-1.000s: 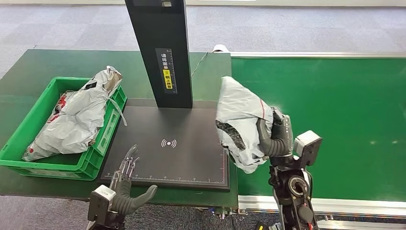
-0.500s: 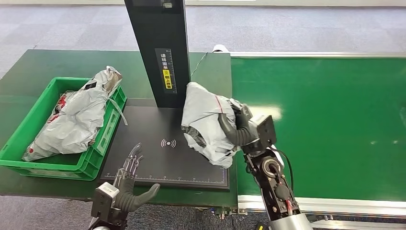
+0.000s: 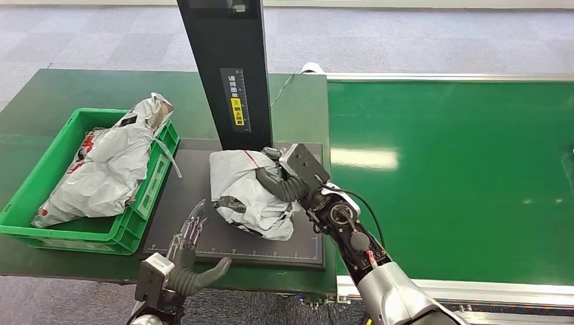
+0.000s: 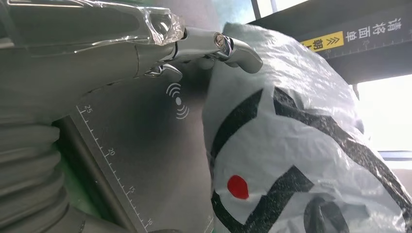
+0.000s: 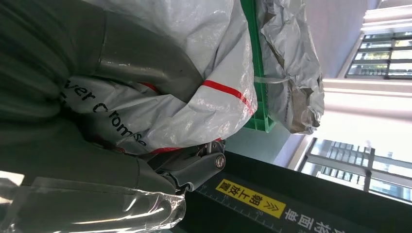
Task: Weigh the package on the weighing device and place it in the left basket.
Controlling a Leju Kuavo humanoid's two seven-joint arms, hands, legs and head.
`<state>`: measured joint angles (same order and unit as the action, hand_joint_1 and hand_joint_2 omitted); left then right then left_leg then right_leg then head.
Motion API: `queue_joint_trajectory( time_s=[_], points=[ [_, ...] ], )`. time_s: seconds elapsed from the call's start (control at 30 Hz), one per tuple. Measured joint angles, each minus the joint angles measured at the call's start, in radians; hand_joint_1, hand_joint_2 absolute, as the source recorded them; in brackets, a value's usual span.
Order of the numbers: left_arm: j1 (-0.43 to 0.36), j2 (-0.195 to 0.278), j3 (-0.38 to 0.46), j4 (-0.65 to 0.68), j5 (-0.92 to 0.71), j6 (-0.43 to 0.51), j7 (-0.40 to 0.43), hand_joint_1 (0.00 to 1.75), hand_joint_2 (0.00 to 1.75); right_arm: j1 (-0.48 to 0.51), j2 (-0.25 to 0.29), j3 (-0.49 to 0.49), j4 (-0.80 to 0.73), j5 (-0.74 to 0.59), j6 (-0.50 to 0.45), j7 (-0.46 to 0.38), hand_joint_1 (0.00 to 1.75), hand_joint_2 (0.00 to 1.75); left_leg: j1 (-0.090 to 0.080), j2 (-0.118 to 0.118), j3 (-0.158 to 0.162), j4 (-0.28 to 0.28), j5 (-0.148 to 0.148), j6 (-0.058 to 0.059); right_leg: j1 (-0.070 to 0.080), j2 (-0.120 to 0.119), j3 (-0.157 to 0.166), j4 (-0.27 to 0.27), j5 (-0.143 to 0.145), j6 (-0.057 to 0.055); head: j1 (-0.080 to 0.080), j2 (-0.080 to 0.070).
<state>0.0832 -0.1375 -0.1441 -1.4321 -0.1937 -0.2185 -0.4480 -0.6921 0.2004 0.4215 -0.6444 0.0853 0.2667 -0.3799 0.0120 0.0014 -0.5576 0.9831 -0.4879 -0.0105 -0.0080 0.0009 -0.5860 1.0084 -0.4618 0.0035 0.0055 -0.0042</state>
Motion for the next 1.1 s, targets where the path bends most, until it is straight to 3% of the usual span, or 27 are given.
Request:
queue_joint_trajectory(
  time_s=[0.1,0.5,0.77,0.9,1.1],
  points=[
    [0.0,0.002,-0.002,0.001,0.003,0.002,0.001,0.0,1.75,-0.015,0.007,0.015,0.027,0.006,0.001,0.014,0.0,1.75,0.0,0.0,0.0,0.0,0.0,0.0,0.0,0.0,0.0,0.0,0.0,0.0,0.0,0.0],
    [0.008,0.018,-0.002,0.001,0.018,0.02,0.003,0.0,1.75,-0.05,0.033,0.062,0.095,0.022,-0.025,0.033,0.0,1.75,0.0,0.0,0.0,0.0,0.0,0.0,0.0,0.0,0.0,0.0,0.0,0.0,0.0,0.0],
    [0.01,0.024,-0.004,0.001,0.032,0.034,0.003,0.0,1.75,-0.046,0.034,0.069,0.094,-0.027,-0.026,-0.017,0.0,1.75,0.0,0.0,0.001,0.0,0.0,0.0,0.0,0.0,0.0,0.0,0.0,0.0,0.0,0.0],
    [0.018,0.027,-0.005,0.001,0.04,0.052,0.001,0.0,1.75,0.0,0.031,0.088,0.022,-0.067,-0.026,-0.065,0.0,1.75,0.0,0.0,0.001,0.0,0.0,0.0,0.0,0.0,0.0,0.0,0.0,0.0,0.0,0.0],
    [0.049,0.029,0.0,-0.019,0.04,0.073,-0.002,0.0,1.75,0.136,-0.005,0.093,-0.217,-0.194,-0.044,-0.082,0.0,1.75,0.0,0.0,0.0,0.0,-0.001,0.0,0.0,0.0,0.0,0.0,0.0,0.0,0.0,0.0]
  ],
)
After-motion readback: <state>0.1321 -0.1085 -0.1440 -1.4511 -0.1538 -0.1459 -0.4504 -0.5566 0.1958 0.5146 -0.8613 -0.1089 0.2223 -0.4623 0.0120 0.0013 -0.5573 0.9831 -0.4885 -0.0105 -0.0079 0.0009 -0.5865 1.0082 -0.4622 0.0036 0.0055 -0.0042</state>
